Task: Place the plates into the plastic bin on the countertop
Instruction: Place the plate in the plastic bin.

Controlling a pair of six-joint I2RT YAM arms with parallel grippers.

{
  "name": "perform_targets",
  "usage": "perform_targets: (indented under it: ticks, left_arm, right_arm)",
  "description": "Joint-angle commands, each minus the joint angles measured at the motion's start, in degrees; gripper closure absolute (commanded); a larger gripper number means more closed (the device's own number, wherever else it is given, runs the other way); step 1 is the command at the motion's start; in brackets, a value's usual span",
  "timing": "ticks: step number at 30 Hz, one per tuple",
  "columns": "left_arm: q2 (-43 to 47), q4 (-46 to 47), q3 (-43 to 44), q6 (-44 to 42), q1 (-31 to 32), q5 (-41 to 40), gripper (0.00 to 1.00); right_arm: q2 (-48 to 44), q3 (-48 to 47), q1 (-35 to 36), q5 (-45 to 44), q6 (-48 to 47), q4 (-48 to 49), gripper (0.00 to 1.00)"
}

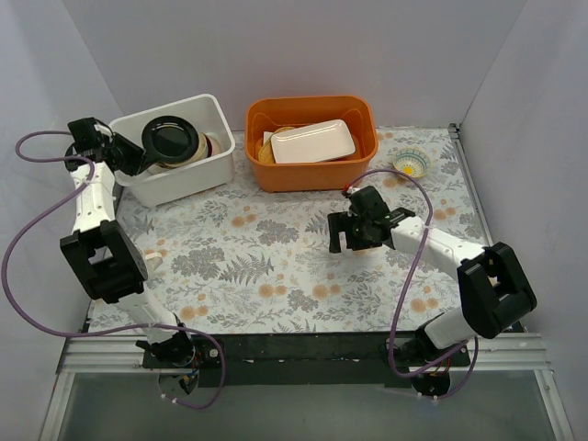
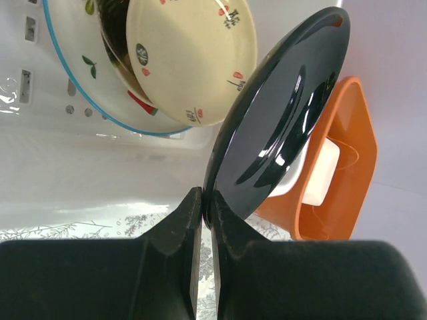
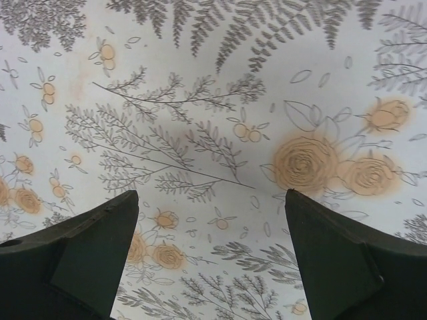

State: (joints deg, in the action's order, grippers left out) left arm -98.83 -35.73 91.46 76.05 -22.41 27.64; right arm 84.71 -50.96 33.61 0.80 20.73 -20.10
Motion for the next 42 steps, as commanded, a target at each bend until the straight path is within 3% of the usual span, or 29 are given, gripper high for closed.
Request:
perform_targets:
  ticks: [1, 11, 26, 29, 30, 36, 39, 42]
  left_arm:
    - [-2.3, 1.5, 1.6, 0.1, -0.3, 0.8, 1.0]
    - [-10.5, 2.7, 7.0, 1.4, -0.4, 1.6, 1.0]
    - [-19.9, 7.2, 13.3, 5.2, -0.2, 5.5, 0.99]
    - [-21.0, 7.2, 13.9, 5.2, -0.1, 6.0, 0.91]
    - [-21.1, 7.3, 14.0, 5.2, 0.0, 5.8, 0.82]
    - [-20.9, 7.2, 13.9, 5.1, -0.1, 5.8, 0.75]
    - [-19.9, 6.9, 14.2, 4.0, 0.0, 5.5, 0.65]
    - [-17.6, 6.3, 14.2, 2.3, 0.2, 4.1, 0.46]
  right_arm:
    - [-3.3, -1.4, -2.4, -3.9, -2.5, -2.5, 0.02]
    - [-6.4, 0.7, -7.5, -1.7, -4.2, -2.1, 0.02]
    - [-6.0, 1.7, -8.1, -1.2, -4.7, -1.2, 0.02]
    - [-6.1, 1.8, -8.1, -1.2, -4.9, -1.1, 0.02]
    - [-6.1, 1.8, -8.1, -1.2, -5.1, -1.1, 0.02]
    - [-5.3, 1.9, -8.1, 0.6, -5.3, -0.5, 0.02]
    - [-5.5, 2.0, -8.1, 0.8, -5.3, -0.4, 0.02]
    - [-6.0, 2.0, -8.1, 0.8, -5.2, -0.4, 0.02]
